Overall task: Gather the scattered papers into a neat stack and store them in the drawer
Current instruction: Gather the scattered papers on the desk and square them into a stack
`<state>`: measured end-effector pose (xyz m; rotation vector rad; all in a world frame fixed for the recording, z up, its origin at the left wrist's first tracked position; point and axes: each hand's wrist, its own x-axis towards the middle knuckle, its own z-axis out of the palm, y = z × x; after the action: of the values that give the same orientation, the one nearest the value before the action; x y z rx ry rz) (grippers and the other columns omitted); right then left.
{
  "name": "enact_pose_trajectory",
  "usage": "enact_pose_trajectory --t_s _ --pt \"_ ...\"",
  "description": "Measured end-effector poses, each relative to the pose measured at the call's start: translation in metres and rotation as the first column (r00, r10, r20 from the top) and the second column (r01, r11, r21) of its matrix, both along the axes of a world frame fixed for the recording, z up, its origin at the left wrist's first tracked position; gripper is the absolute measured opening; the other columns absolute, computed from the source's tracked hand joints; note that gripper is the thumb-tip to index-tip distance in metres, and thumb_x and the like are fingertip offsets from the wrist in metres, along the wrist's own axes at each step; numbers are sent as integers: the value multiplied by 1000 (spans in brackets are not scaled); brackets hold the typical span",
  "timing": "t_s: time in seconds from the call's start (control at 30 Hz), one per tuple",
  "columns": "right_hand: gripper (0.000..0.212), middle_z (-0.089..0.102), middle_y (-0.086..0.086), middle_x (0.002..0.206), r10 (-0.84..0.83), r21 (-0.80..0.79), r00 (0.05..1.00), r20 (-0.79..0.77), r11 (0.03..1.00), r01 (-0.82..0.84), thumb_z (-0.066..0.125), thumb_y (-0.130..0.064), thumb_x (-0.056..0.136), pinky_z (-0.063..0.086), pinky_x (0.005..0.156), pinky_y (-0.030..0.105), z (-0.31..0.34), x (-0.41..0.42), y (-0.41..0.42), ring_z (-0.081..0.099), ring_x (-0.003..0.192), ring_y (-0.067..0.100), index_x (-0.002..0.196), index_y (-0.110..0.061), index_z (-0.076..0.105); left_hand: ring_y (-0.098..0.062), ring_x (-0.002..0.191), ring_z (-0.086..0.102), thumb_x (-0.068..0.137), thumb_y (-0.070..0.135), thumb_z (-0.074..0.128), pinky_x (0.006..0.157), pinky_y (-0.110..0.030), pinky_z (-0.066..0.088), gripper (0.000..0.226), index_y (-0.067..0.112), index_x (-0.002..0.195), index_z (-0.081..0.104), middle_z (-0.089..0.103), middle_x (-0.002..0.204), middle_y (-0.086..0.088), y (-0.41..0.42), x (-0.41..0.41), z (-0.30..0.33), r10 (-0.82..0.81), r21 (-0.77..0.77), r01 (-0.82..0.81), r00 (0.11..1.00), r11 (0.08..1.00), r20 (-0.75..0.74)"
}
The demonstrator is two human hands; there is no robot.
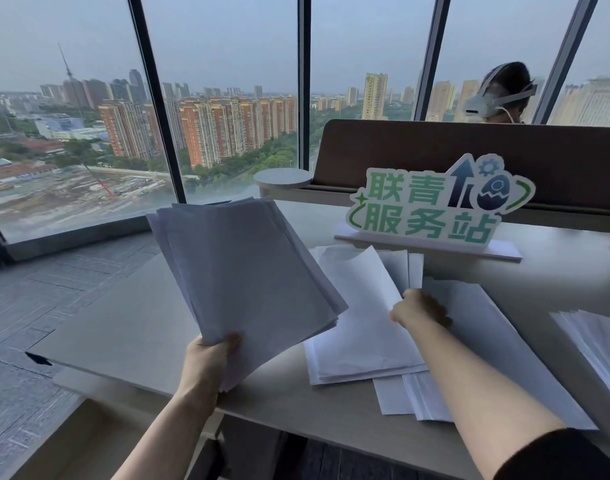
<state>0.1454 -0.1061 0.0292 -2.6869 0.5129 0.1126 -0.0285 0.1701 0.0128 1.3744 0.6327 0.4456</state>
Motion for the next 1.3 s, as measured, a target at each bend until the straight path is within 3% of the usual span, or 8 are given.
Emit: enact_pose_trajectory --t_s 0.27,0.4,0.53,0.67,0.77,0.87,0.97,1.3 --pt "23 42 10 103 118 88 934 336 984 -156 45 -4 80 41 74 32 -3 -15 -5 48 75 34 90 -16 61 -23 67 56 82 1 67 61 -31 44 8 8 78 65 66 72 -8 2 0 -4 6 -2 -6 1000 1000 -2" --pt "11 64 13 99 162 83 894 417 973 -215 51 -10 81 46 70 33 9 -19 -14 55 80 33 86 -18 59 -23 67 57 80 3 70 63 -31 45 7 8 77 66 67 69 -6 3 -2 -3 8 -22 -8 1000 1000 4" --pt "28 68 13 112 151 69 803 576 970 -232 55 -9 88 49 74 39 24 -26 -26 62 95 39 112 -24 55 -23 64 55 66 11 77 62 -31 43 16 8 75 65 65 68 -8 1 -4 0 0 -28 0 1000 1000 -4" --pt "71 53 12 140 142 119 720 680 947 -299 58 -7 91 51 82 46 44 -34 -37 58 110 42 147 -36 26 -23 67 52 83 2 67 57 -30 39 10 7 75 62 61 70 -9 2 -3 -3 31 18 -30 999 999 -35" --pt "70 51 16 141 103 128 679 727 951 -282 60 -9 91 49 84 45 59 -38 -45 57 112 44 151 -25 27 -24 67 50 84 2 66 59 -31 38 11 8 74 62 61 72 -10 3 -2 -6 40 32 -38 998 999 -49" --pt "35 67 20 112 50 180 628 776 938 -297 60 -10 88 42 69 37 73 -42 -51 61 94 42 123 -11 55 -25 68 51 84 3 64 61 -33 38 6 7 80 62 61 76 -12 3 -2 -5 48 40 -46 997 998 -59" --pt "7 64 14 85 1 259 592 806 899 -354 59 -10 85 33 64 31 85 -48 -55 52 74 29 89 -5 55 -27 68 51 85 4 64 58 -32 36 3 6 85 62 61 80 -14 1 -2 -3 61 45 -59 997 997 -53" --pt "41 33 -8 62 -35 410 605 795 767 -493 62 -7 87 29 54 20 105 -63 -48 31 58 10 62 -21 32 -22 66 53 83 -1 66 60 -33 40 13 9 75 62 63 70 -11 -23 -8 11 -5 16 4 998 1000 55"
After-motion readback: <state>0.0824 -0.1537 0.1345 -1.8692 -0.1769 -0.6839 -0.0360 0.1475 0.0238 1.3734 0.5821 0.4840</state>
